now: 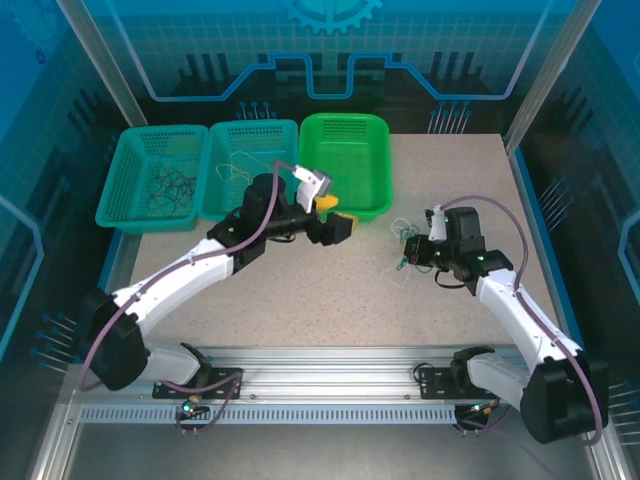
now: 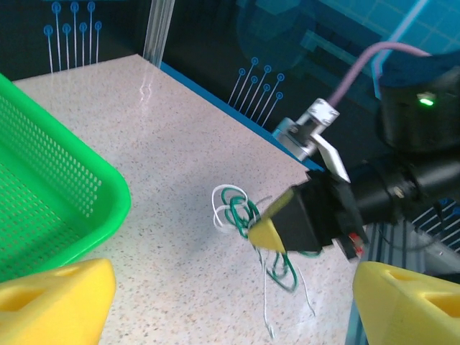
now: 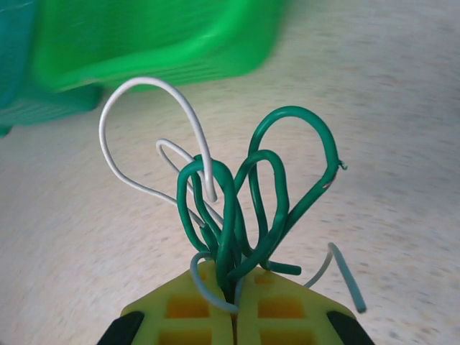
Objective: Untangle the cables
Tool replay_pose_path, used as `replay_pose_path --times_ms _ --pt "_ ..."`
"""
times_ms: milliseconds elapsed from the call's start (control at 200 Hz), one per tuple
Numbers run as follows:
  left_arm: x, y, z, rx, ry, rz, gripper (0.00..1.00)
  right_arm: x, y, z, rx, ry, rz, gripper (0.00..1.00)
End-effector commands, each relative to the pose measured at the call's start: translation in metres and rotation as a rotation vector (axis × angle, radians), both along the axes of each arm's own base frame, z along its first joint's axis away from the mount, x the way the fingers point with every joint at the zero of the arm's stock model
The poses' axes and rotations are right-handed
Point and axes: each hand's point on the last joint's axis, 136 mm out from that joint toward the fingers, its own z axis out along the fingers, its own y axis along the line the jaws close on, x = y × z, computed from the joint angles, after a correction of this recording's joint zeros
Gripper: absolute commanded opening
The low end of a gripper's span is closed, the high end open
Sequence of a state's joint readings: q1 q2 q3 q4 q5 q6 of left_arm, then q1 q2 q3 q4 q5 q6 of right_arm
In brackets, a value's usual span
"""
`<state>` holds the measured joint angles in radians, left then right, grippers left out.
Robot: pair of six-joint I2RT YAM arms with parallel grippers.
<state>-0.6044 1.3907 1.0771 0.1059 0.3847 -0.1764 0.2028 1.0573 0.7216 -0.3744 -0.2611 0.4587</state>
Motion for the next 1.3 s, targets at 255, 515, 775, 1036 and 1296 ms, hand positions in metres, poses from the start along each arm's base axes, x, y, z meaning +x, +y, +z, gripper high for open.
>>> replay_pose_path --times_ms 255,515,775,1036,1296 --pt "0.019 -0.038 -0.035 -0.073 0.289 -0.063 0.82 -0.027 0.070 0.056 0.100 -0.183 0.344 0.00" --pt "0.004 -0.054 -0.053 -0.080 0.374 -0.184 0.55 -0.022 0.067 0.063 0.086 -0.186 0.318 0.00" --pt "0.010 -0.038 -0.045 -0.063 0.307 -0.080 0.00 -0.012 0.051 0.048 0.010 -0.162 0.217 0.16" --pt "0.021 0.012 -0.011 -0.071 0.197 0.097 0.00 -0.005 -0.065 -0.025 -0.104 0.124 -0.313 0.02" --pt "0.019 0.042 0.001 -0.056 0.155 0.160 0.00 -0.022 -0.119 -0.058 -0.072 0.242 -0.549 0.02"
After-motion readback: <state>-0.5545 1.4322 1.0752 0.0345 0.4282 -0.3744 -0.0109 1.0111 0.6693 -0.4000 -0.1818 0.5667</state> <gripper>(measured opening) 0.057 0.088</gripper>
